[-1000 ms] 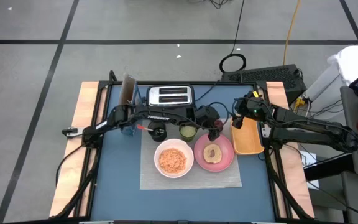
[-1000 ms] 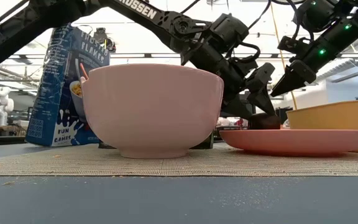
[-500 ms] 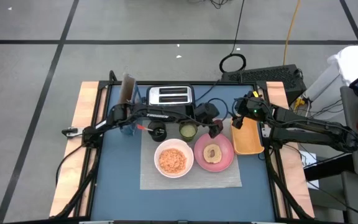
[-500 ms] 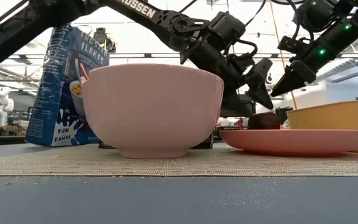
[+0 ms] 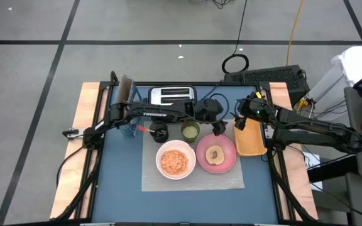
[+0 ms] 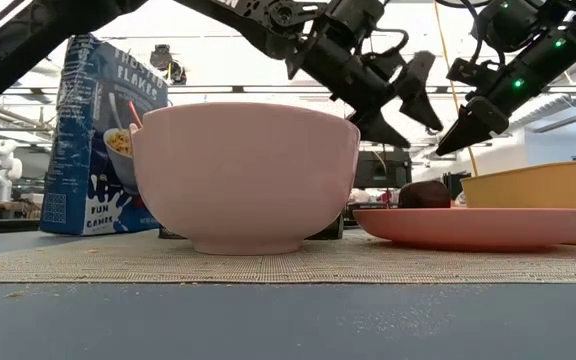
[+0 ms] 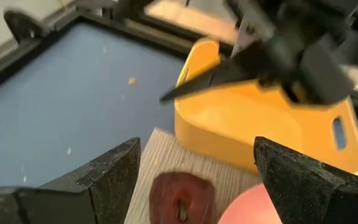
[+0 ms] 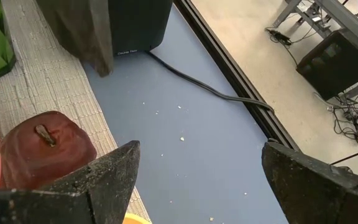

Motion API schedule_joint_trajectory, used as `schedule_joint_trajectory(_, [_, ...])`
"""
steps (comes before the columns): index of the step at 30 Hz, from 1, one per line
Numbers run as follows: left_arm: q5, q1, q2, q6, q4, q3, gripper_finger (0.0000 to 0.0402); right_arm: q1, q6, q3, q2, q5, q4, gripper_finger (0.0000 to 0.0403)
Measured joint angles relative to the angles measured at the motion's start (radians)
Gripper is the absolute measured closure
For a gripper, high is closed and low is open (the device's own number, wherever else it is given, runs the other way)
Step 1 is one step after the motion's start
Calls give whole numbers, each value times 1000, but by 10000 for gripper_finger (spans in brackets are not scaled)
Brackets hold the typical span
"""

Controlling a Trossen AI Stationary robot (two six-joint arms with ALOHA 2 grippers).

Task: Arrange a breakfast setting
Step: Put the orange spoon on the left of the gray mat

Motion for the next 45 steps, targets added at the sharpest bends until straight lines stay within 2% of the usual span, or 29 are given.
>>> schedule_joint_trajectory(13, [1, -1, -57, 43, 73, 0, 85, 0, 0, 0, 0, 0, 2, 78])
schedule_joint_trajectory(18, [1, -1, -102, 65, 35, 0, 85, 0, 0, 0, 0, 0, 2, 78])
schedule_joint_trajectory(23, [0, -1, -175, 153, -17, 0, 85, 0, 0, 0, 0, 0, -3, 78])
schedule_joint_trajectory(28, [0, -1, -264, 215, -176, 0, 85, 0, 1, 0, -1, 0, -6, 78])
schedule_joint_trajectory(37, [0, 0, -478, 215, -568, 1, 85, 1, 1, 0, 0, 0, -5, 78])
schedule_joint_trajectory(42, [0, -3, -586, 174, -750, 1, 85, 1, 1, 0, 0, 0, -3, 78])
schedule_joint_trajectory(45, [-1, -1, -635, 89, -873, 1, 85, 1, 1, 0, 0, 0, 2, 78])
